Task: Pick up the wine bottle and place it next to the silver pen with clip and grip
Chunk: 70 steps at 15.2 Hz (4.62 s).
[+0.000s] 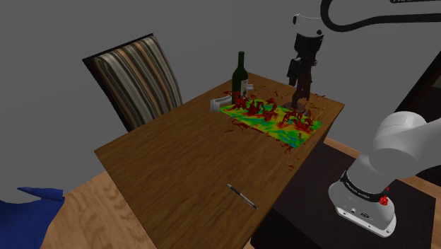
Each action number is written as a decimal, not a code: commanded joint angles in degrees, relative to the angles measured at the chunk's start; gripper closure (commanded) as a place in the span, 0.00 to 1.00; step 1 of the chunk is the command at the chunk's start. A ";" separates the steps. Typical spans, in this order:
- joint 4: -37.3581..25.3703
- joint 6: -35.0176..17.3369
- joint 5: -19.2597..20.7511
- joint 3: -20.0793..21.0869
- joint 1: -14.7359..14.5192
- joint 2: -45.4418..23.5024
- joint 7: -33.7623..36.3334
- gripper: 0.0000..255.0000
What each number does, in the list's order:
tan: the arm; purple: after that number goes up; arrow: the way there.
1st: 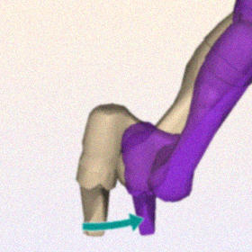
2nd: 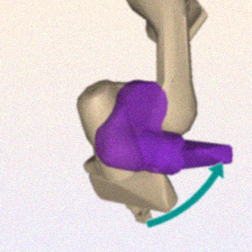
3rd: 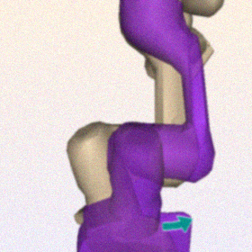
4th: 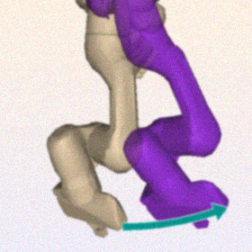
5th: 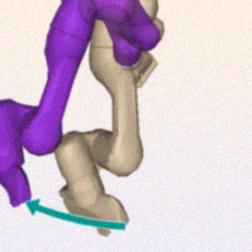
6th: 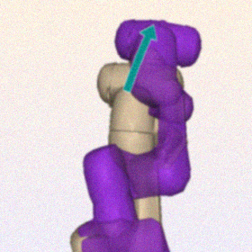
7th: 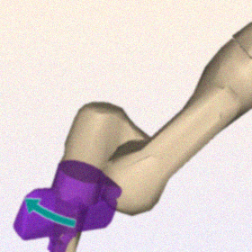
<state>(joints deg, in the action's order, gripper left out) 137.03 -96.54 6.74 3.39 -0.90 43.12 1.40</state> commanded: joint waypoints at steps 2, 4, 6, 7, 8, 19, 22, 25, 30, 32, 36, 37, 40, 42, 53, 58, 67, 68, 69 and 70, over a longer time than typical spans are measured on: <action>-1.48 -0.94 0.06 -0.46 0.24 -2.30 -0.30 0.00; -4.63 -2.57 0.07 -1.35 0.67 -6.86 -0.93 0.00; -8.05 -3.89 -0.05 -2.20 1.01 -11.39 -1.59 0.00; -9.85 -4.43 -0.16 -2.61 1.16 -13.64 -1.94 0.00; -11.73 -4.90 -0.31 -3.01 1.30 -15.88 -2.30 0.00; -37.39 -4.98 -4.14 -6.74 2.70 -40.84 -6.94 0.00; -46.60 -3.20 -5.78 -7.41 3.37 -48.19 -8.25 0.00; -57.48 -0.37 -7.57 -7.87 4.31 -56.23 -9.41 0.00; -66.30 1.32 -9.05 -7.98 5.33 -63.37 -10.16 0.00; -64.37 -0.36 -9.03 -7.97 5.27 -63.11 -10.17 0.00; -61.13 -3.28 -9.01 -7.95 5.19 -62.80 -10.19 0.00; -61.15 -3.27 -9.01 -7.95 5.19 -62.81 -10.19 0.00; -61.16 -3.27 -9.01 -7.95 5.19 -62.82 -10.19 0.00; -61.16 -3.27 -9.01 -7.95 5.19 -62.82 -10.19 0.00; -61.16 -3.27 -9.01 -7.95 5.19 -62.82 -10.19 1.00; -66.50 1.10 -9.07 -7.96 5.33 -63.79 -10.14 1.00; -79.29 10.21 -9.36 -7.96 5.77 -67.47 -10.06 1.00; -81.13 11.40 -9.42 -7.96 5.85 -68.12 -10.05 1.00; -81.55 11.67 -9.43 -7.96 5.86 -68.28 -10.04 1.00; -76.41 9.84 -9.06 -7.82 5.02 -64.94 -9.30 1.00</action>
<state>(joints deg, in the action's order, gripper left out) 58.99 -86.34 -2.52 -4.56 4.68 -23.18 -8.50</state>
